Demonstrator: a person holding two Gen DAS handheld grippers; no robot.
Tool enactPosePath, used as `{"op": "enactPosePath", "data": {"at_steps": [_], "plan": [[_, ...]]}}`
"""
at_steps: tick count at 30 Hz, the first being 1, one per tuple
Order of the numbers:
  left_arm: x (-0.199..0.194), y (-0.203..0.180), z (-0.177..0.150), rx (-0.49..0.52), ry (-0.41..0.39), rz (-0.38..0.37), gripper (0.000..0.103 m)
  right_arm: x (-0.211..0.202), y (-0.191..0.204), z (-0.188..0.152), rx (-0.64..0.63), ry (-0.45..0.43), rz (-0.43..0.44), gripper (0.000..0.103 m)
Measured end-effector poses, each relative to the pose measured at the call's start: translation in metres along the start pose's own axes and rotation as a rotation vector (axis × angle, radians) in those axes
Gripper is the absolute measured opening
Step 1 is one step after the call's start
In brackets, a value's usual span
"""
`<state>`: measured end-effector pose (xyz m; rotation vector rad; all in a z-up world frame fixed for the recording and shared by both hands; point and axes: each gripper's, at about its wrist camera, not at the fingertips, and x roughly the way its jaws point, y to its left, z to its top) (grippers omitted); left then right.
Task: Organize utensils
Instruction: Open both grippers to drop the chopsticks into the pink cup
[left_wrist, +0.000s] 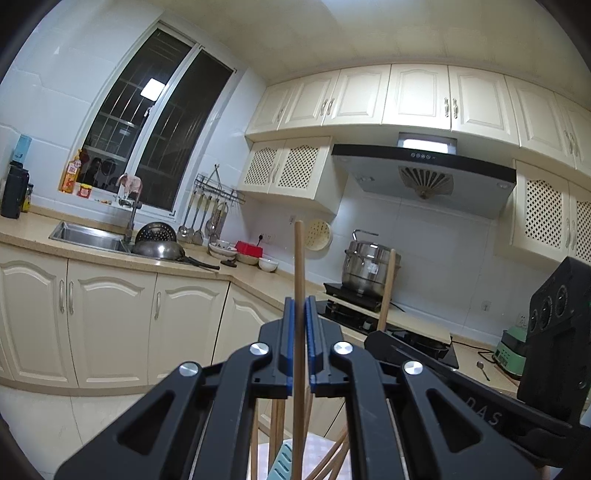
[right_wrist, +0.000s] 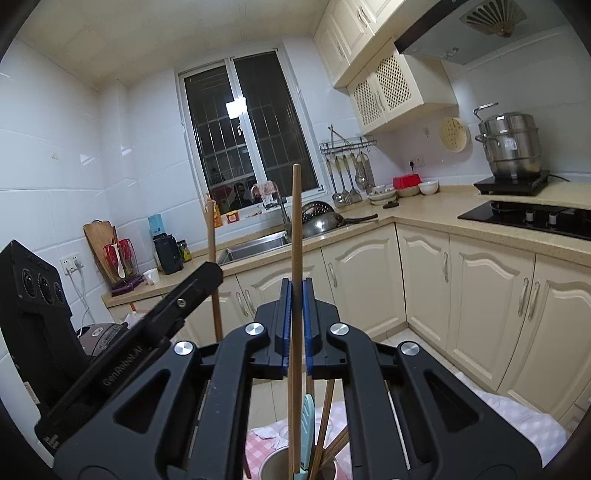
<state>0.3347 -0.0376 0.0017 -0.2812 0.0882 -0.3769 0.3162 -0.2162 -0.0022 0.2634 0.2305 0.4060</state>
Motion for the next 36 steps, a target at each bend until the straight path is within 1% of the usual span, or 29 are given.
{"op": "enactPosePath", "data": {"at_steps": [7, 11, 12, 13, 14, 15, 16, 17, 18, 19, 20, 21, 23, 27, 33, 36], "plan": [[0.013, 0.006, -0.026, 0.003, 0.043, 0.018, 0.005, 0.009, -0.004, -0.020, 0.014, 0.043, -0.010, 0.006], [0.015, 0.009, -0.039, 0.027, 0.077, 0.028, 0.007, 0.013, -0.007, -0.026, 0.019, 0.080, -0.010, 0.007], [0.015, 0.010, -0.040, 0.033, 0.086, 0.032, 0.015, 0.012, -0.007, -0.027, 0.022, 0.091, -0.012, 0.009], [0.014, 0.010, -0.040, 0.037, 0.092, 0.038, 0.042, 0.011, -0.007, -0.027, 0.024, 0.098, -0.016, 0.012], [0.009, 0.014, -0.039, 0.024, 0.079, 0.062, 0.048, 0.009, -0.007, -0.027, 0.027, 0.100, -0.019, 0.028], [0.004, 0.019, -0.036, 0.003, 0.060, 0.067, 0.059, 0.004, -0.008, -0.025, 0.036, 0.086, -0.030, 0.052], [0.000, 0.024, -0.033, -0.013, 0.051, 0.067, 0.074, 0.000, -0.010, -0.023, 0.043, 0.073, -0.043, 0.064], [-0.005, 0.028, -0.027, -0.027, 0.046, 0.073, 0.080, -0.006, -0.012, -0.021, 0.055, 0.054, -0.045, 0.075], [-0.011, 0.031, -0.022, -0.032, 0.036, 0.083, 0.088, -0.012, -0.014, -0.017, 0.066, 0.035, -0.046, 0.075], [-0.015, 0.032, -0.019, -0.031, 0.028, 0.088, 0.092, -0.017, -0.015, -0.014, 0.067, 0.027, -0.053, 0.076], [-0.022, 0.031, -0.014, -0.022, 0.020, 0.096, 0.093, -0.020, -0.015, -0.011, 0.067, 0.021, -0.056, 0.082], [-0.026, 0.031, -0.010, -0.011, 0.021, 0.105, 0.096, -0.024, -0.015, -0.008, 0.068, 0.013, -0.059, 0.090], [-0.035, 0.027, -0.002, 0.018, 0.037, 0.125, 0.098, -0.034, -0.016, -0.001, 0.075, -0.005, -0.073, 0.095], [-0.050, 0.018, 0.006, 0.067, 0.089, 0.151, 0.098, -0.050, -0.016, 0.010, 0.080, -0.010, -0.098, 0.097], [-0.077, 0.007, 0.011, 0.102, 0.102, 0.152, 0.098, -0.077, -0.017, 0.020, 0.084, 0.003, -0.133, 0.097], [-0.090, 0.002, 0.013, 0.100, 0.105, 0.148, 0.098, -0.090, -0.019, 0.024, 0.088, 0.013, -0.147, 0.097]]}}
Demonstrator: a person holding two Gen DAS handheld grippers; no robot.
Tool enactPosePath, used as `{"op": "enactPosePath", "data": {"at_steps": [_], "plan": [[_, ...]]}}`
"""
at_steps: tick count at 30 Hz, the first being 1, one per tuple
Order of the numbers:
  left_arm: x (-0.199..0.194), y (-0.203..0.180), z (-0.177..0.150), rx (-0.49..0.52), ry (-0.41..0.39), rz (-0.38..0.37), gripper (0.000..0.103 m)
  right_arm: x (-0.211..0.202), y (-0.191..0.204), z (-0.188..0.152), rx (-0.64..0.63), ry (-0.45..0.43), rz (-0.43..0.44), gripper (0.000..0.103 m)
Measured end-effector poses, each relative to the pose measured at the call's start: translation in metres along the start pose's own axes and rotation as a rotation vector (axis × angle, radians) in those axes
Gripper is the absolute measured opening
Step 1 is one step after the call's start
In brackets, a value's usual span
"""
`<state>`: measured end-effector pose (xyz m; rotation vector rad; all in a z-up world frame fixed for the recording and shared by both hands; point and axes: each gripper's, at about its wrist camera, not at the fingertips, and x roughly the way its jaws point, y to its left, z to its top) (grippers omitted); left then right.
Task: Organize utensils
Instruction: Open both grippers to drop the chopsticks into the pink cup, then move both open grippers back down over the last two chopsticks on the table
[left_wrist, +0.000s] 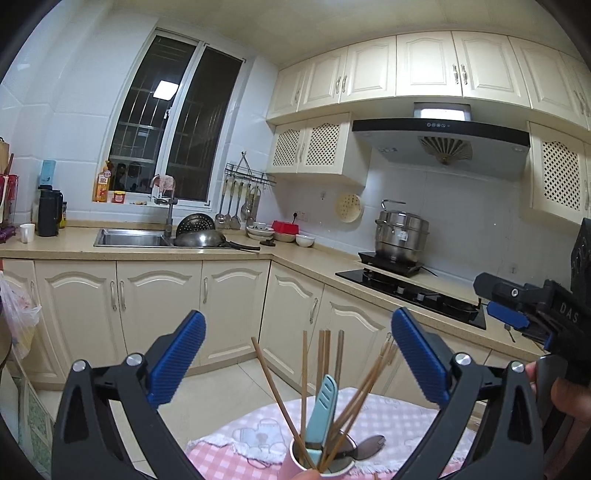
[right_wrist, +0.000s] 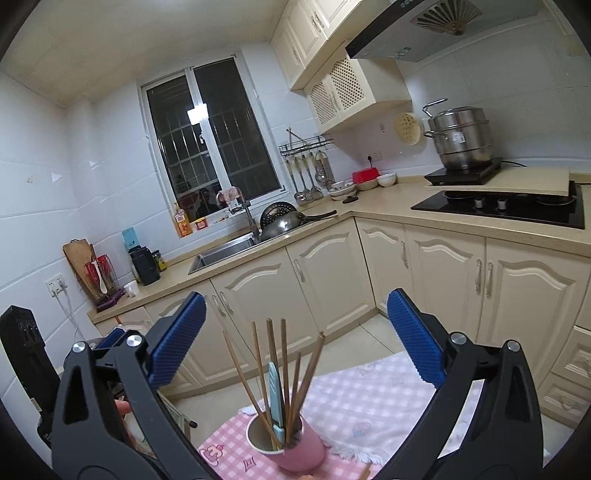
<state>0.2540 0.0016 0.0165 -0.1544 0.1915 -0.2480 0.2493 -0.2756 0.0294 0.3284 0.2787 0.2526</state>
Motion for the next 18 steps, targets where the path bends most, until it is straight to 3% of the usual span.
{"op": "enactPosePath", "data": {"at_steps": [8, 18], "plan": [[-0.024, -0.012, -0.005, 0.017, 0.027, -0.002, 0.098, -0.027, -0.012, 0.000, 0.013, 0.035, -0.045, 0.097], [-0.030, -0.029, -0.031, 0.059, 0.127, -0.020, 0.098, -0.034, -0.039, -0.034, 0.054, 0.178, -0.119, 0.097]]}}
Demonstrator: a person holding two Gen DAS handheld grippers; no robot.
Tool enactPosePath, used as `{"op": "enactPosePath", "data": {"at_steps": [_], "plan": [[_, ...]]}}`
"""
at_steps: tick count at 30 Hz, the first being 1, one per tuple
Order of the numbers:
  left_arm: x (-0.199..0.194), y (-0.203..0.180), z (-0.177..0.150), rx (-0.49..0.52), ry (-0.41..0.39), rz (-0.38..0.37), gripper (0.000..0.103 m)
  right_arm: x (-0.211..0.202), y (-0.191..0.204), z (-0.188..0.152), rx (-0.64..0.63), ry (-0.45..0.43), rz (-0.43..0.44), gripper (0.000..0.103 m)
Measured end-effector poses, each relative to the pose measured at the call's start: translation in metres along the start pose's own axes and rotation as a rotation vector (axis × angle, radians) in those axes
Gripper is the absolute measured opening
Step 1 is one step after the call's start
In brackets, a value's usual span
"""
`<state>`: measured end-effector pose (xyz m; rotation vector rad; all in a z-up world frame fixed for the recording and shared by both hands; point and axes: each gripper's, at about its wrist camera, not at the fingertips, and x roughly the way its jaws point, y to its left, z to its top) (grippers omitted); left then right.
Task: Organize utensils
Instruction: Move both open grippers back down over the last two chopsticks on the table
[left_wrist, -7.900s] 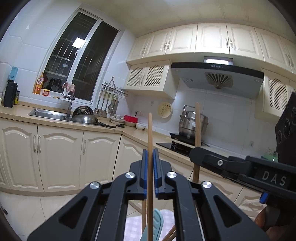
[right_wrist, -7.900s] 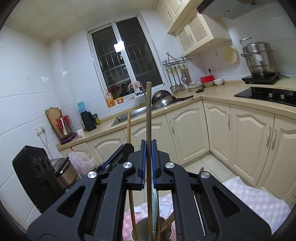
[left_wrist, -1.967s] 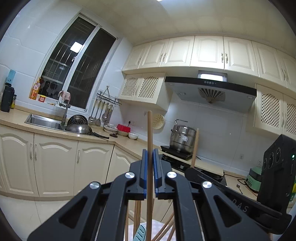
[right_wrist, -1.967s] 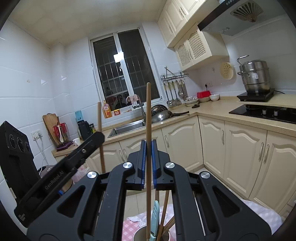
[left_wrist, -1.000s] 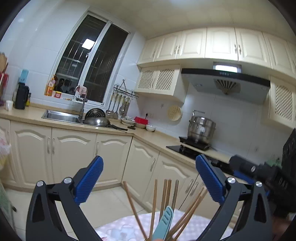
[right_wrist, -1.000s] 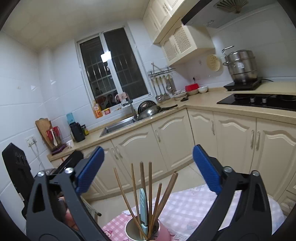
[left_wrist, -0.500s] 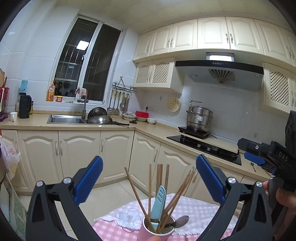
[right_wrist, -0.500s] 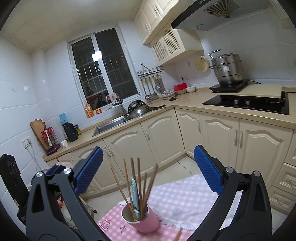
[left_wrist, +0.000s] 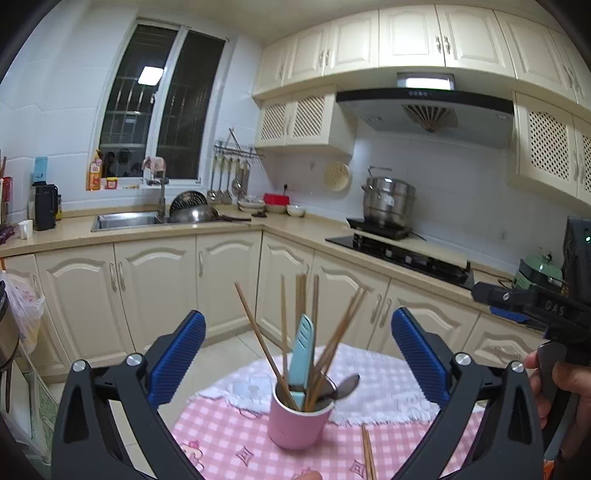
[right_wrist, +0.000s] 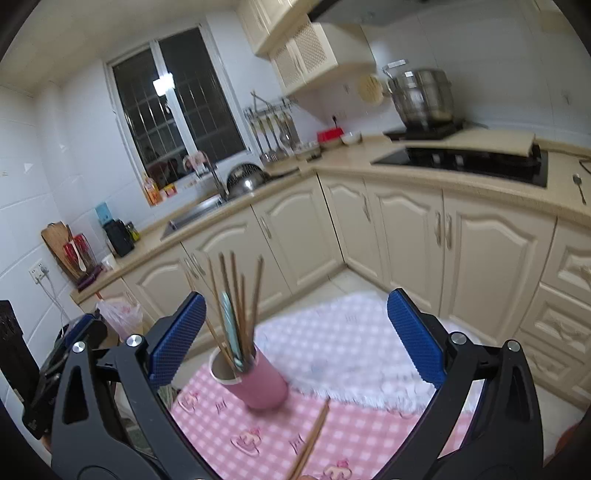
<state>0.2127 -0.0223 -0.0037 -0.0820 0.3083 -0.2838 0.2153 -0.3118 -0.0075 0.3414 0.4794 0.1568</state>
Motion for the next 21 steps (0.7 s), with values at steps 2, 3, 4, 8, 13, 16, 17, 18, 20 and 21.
{"op": "enactPosePath", "data": {"at_steps": [2, 3, 4, 8, 13, 16, 17, 18, 20, 21], "plan": [[0.001, -0.004, -0.005, 0.013, 0.018, -0.005, 0.098, 0.002, -0.005, -0.008, 0.007, 0.029, -0.016, 0.097], [0.002, -0.006, -0.008, 0.021, 0.030, -0.006, 0.098, 0.004, -0.007, -0.013, 0.009, 0.045, -0.022, 0.097], [0.004, -0.008, -0.011, 0.028, 0.041, -0.007, 0.098, 0.005, -0.008, -0.017, 0.009, 0.059, -0.027, 0.097], [0.010, -0.017, -0.025, 0.054, 0.090, -0.017, 0.098, 0.012, -0.011, -0.035, 0.000, 0.120, -0.049, 0.097], [0.021, -0.028, -0.047, 0.090, 0.165, -0.031, 0.098, 0.019, -0.018, -0.057, -0.002, 0.187, -0.064, 0.097], [0.029, -0.033, -0.063, 0.110, 0.221, -0.040, 0.098, 0.023, -0.025, -0.068, 0.015, 0.222, -0.070, 0.097], [0.032, -0.035, -0.071, 0.117, 0.246, -0.042, 0.098, 0.024, -0.025, -0.072, 0.015, 0.236, -0.075, 0.097], [0.035, -0.037, -0.075, 0.121, 0.261, -0.042, 0.098, 0.026, -0.027, -0.078, 0.011, 0.252, -0.078, 0.097], [0.041, -0.039, -0.088, 0.135, 0.306, -0.044, 0.098, 0.029, -0.031, -0.085, 0.011, 0.274, -0.085, 0.097], [0.044, -0.040, -0.094, 0.140, 0.325, -0.044, 0.098, 0.031, -0.033, -0.091, 0.014, 0.291, -0.091, 0.097]]}}
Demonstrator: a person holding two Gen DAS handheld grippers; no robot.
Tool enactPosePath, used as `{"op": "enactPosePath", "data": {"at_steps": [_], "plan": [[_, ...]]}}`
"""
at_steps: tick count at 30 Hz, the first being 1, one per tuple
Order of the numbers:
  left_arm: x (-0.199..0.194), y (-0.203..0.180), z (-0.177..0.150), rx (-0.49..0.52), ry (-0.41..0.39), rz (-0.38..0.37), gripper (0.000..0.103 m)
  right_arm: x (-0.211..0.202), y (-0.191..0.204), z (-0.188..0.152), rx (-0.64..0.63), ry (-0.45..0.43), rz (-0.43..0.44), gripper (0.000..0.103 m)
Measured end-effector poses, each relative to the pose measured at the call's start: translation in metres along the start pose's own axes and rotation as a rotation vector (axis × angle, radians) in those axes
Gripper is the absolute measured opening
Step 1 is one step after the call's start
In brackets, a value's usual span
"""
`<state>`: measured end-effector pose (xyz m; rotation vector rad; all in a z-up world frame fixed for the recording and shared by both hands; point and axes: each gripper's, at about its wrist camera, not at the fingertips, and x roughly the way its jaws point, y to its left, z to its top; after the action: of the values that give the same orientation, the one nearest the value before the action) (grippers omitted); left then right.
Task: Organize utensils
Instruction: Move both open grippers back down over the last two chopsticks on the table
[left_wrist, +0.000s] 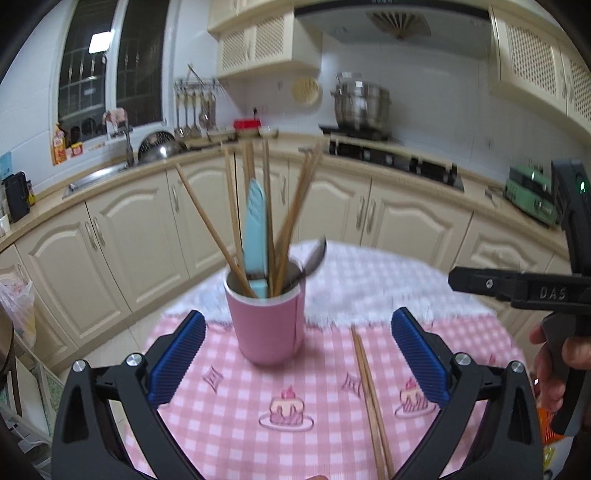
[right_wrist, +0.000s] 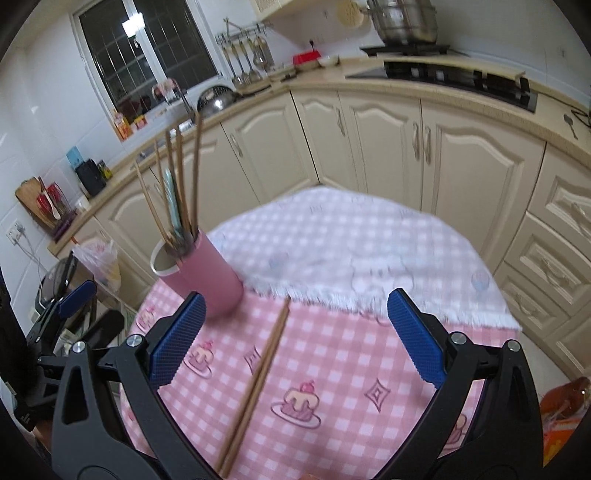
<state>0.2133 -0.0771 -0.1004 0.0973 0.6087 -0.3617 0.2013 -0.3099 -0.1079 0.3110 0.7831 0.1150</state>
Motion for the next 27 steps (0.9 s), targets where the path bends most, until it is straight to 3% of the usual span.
{"op": "enactPosePath", "data": {"at_steps": [7, 20, 27], "plan": [[0.030, -0.008, -0.029, 0.024, 0.126, -0.020, 0.098, 0.016, -0.012, -0.019, 0.020, 0.065, -0.020, 0.097], [0.064, -0.024, -0.063, 0.074, 0.269, -0.058, 0.098, 0.033, -0.024, -0.036, 0.055, 0.131, -0.030, 0.097], [0.085, -0.038, -0.078, 0.140, 0.340, -0.026, 0.098, 0.040, -0.029, -0.040, 0.056, 0.154, -0.039, 0.097]]}}
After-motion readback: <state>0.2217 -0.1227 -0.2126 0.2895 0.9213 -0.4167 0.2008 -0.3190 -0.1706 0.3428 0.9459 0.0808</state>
